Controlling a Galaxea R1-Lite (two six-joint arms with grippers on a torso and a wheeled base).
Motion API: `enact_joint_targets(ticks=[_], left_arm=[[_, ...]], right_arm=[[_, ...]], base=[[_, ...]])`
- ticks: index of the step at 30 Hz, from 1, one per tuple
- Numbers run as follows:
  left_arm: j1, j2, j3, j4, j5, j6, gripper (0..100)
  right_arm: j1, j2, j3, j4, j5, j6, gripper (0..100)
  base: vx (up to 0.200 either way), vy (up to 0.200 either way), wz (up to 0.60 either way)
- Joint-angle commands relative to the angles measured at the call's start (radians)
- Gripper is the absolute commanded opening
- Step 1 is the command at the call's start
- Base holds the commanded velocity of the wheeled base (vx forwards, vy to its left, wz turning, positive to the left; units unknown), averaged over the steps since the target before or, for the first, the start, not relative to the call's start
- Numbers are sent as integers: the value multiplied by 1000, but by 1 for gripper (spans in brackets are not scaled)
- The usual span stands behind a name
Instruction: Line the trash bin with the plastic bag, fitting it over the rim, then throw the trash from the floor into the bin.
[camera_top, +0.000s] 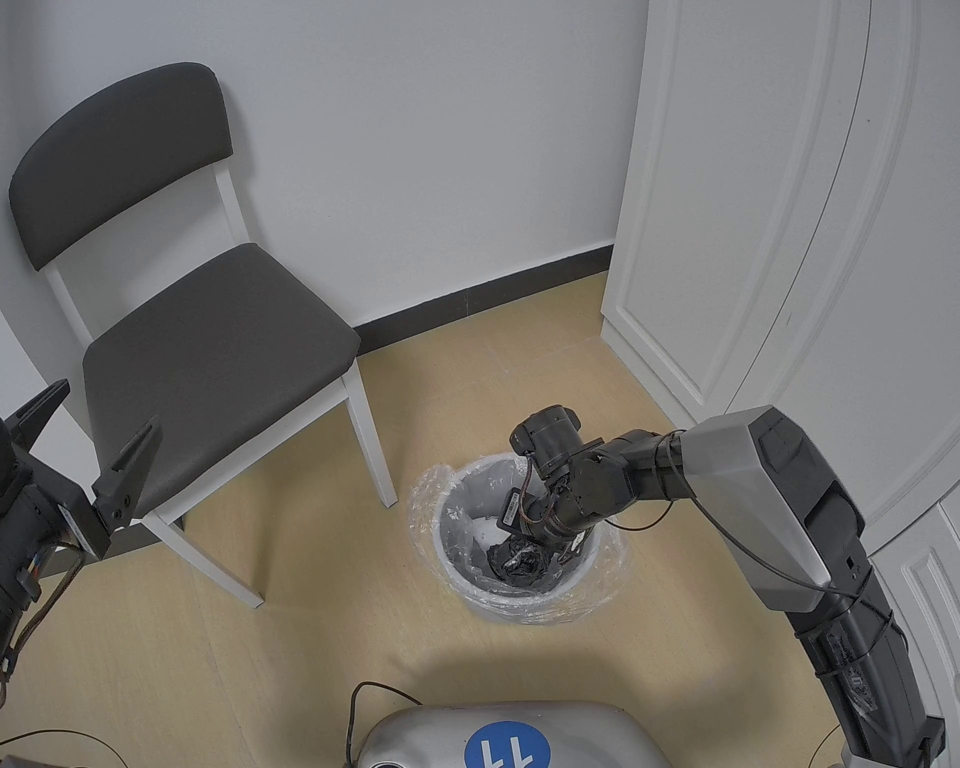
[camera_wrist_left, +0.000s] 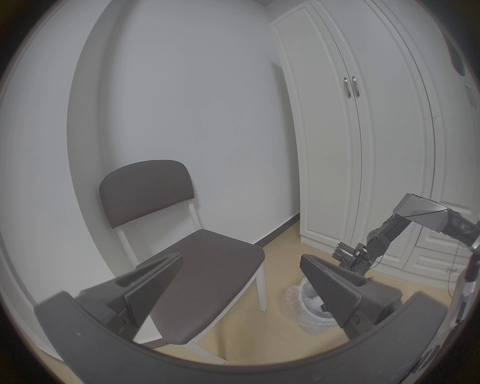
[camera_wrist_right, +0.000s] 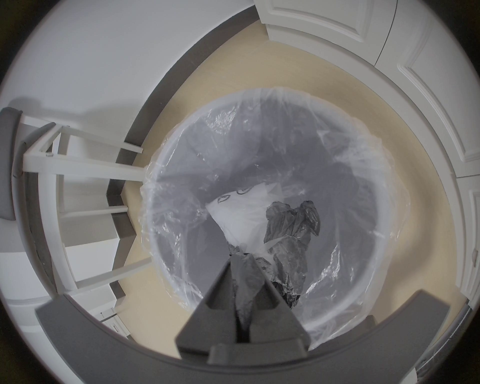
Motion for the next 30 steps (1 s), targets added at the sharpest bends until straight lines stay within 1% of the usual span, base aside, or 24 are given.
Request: enact_joint_targets(ticks=[1,10,14,15,20,28,30], left_arm=[[1,2,1,0,0,0,100],[1,2,2,1,0,0,100],[1,2,2,1,0,0,100],[1,2,2,1,0,0,100],[1,0,2,1,0,0,100],[1,-1,1,0,0,0,100],[1,-3,1,0,0,0,100]], right_arm=[[-7,16,0,-30,-3,3,0],[-10,20,0,-48,-9,9,0],[-10,16,0,-71,-11,40,0],[-10,14,0,-81,-12,49,100],[-15,0,0,-90,-14,60,100],[-27,-80,0,-85,-17,63,100],[-27,-123,0,-71,-26,61,100]], base=[[0,0,0],[0,0,0],[0,0,0],[0,0,0],[0,0,0],[0,0,0],[0,0,0]])
